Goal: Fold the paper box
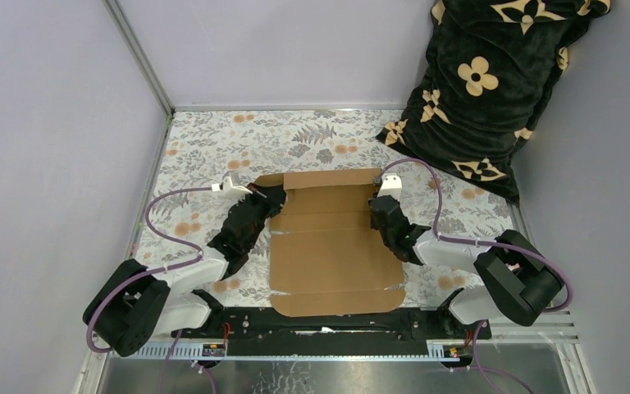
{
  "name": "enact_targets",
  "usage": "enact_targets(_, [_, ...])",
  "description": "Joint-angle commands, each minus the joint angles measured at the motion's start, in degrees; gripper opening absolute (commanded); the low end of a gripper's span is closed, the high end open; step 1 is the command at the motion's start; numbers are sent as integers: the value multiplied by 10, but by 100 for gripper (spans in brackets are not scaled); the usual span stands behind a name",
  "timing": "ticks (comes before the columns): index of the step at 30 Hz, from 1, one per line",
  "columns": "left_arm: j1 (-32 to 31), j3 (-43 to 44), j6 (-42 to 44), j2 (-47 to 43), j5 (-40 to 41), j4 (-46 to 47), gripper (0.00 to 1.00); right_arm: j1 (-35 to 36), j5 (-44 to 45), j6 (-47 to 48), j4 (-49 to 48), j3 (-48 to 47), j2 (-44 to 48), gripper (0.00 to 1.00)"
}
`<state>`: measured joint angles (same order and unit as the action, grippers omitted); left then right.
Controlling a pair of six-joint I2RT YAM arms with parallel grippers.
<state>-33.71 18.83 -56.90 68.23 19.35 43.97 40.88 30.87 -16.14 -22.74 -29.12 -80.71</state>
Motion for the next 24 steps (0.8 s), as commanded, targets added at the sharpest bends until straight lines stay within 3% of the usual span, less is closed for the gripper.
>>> enact_targets(1, [-2, -21, -30, 8, -1, 111, 9, 10, 1, 1, 10, 8, 18, 5])
enact_targets(9, [-2, -44, -64, 24, -7, 197, 9, 10, -2, -5, 6, 13, 17, 5])
enact_targets(24, [-9, -29, -84, 53, -39, 213, 10, 11, -7, -18, 6, 10, 18, 5])
